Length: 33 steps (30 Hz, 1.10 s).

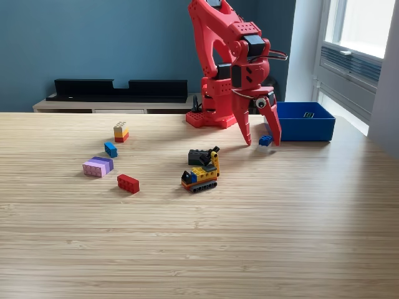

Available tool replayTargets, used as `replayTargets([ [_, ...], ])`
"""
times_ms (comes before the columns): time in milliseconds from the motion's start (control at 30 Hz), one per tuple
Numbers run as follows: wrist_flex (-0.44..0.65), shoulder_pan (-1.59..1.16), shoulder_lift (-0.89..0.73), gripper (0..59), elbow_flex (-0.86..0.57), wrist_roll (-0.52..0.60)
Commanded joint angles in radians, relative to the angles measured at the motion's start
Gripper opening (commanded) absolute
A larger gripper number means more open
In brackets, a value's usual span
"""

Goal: Grasp a lego block and put it in the bin.

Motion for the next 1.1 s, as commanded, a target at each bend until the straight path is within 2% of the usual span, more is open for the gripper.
replayTargets([
  [33,-0.028,-0.002,0.041,19.1,-0.005,0.020],
  [400,-0.080,-0.003,0.041,0.1,0.008,0.106],
  [567,-0.081,-0.003,0.041,0.0,-0.018,0.153],
  [667,-0.063,-0.003,0.040,0.0,-0.081,0.192],
  [867,0.184,-0.003,0.035,0.0,-0.377,0.264],
  [1100,0.560,-0.028,0.031,0.0,-0.796,0.325],
])
